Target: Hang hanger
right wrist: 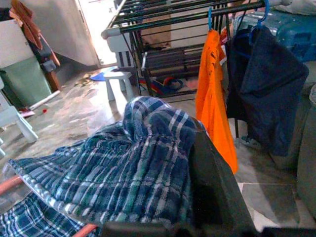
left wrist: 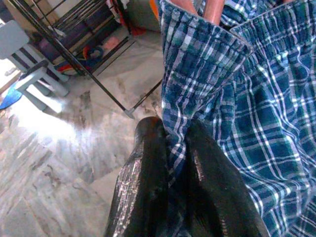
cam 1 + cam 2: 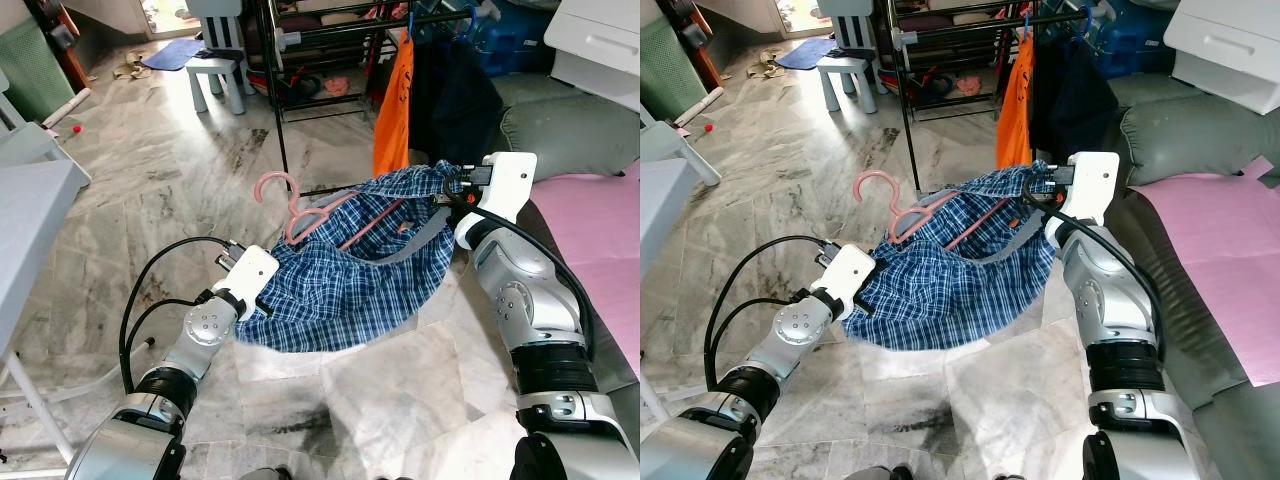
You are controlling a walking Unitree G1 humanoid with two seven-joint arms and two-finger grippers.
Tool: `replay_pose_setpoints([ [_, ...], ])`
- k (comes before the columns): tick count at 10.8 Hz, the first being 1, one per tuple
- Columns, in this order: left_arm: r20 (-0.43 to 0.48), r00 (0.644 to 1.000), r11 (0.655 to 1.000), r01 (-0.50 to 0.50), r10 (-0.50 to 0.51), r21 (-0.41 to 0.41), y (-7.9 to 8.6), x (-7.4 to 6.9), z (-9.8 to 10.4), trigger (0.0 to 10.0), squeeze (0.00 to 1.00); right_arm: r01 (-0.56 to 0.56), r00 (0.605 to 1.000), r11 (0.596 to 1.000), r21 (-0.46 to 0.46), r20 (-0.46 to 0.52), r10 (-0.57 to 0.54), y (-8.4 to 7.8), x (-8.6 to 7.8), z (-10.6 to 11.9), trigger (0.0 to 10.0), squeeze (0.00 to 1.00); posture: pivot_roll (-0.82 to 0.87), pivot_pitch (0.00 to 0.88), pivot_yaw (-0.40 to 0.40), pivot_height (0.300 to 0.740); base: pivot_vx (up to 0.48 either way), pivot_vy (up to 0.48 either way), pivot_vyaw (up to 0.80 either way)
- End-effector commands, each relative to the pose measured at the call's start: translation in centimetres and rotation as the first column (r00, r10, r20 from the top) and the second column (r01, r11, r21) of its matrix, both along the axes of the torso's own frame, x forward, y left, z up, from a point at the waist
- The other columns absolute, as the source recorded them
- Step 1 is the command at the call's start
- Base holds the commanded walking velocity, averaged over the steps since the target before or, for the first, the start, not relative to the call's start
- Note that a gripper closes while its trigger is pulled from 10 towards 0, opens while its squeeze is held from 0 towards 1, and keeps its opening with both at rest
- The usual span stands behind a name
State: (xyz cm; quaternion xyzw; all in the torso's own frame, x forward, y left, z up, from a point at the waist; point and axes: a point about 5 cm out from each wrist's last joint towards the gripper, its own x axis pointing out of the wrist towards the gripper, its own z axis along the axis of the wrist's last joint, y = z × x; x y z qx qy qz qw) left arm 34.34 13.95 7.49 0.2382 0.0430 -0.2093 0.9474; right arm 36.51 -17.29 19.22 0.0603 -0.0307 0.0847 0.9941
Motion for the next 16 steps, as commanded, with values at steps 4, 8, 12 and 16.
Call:
replay_pose_setpoints([
  [4,-0.003,1.000,1.000,-0.027,0.027,-0.005,0.6,0.0,-0.1,0.0,0.00,-0.006,1.000,1.000,-0.006,0.018,0.007,0.2,-0.1,0.5,0.0,0.00,-0.09,0.067,0.039,0.740,0.000,0.000,0.00],
  [8,-0.030,0.997,0.975,-0.069,0.064,-0.210,-3.2,0.5,0.7,0.0,0.00,-0.226,0.967,0.970,-0.093,-0.143,0.212,5.2,-2.4,-5.0,0.0,0.00,-0.09,0.071,0.038,0.740,0.000,0.000,0.00],
  [12,-0.069,0.998,0.962,-0.033,0.015,-0.271,-4.9,0.4,0.8,0.0,0.00,-0.296,0.949,0.943,-0.153,-0.157,0.272,7.0,-1.6,-5.1,0.0,0.00,-0.09,0.068,0.028,0.740,0.000,0.000,0.00],
  [16,-0.108,0.994,0.973,-0.045,0.021,-0.226,-4.6,0.7,0.8,0.0,0.00,-0.538,0.834,0.828,-0.162,-0.245,0.494,8.9,-5.5,-8.4,0.0,0.00,-0.10,0.065,0.032,0.740,0.000,0.000,0.00],
])
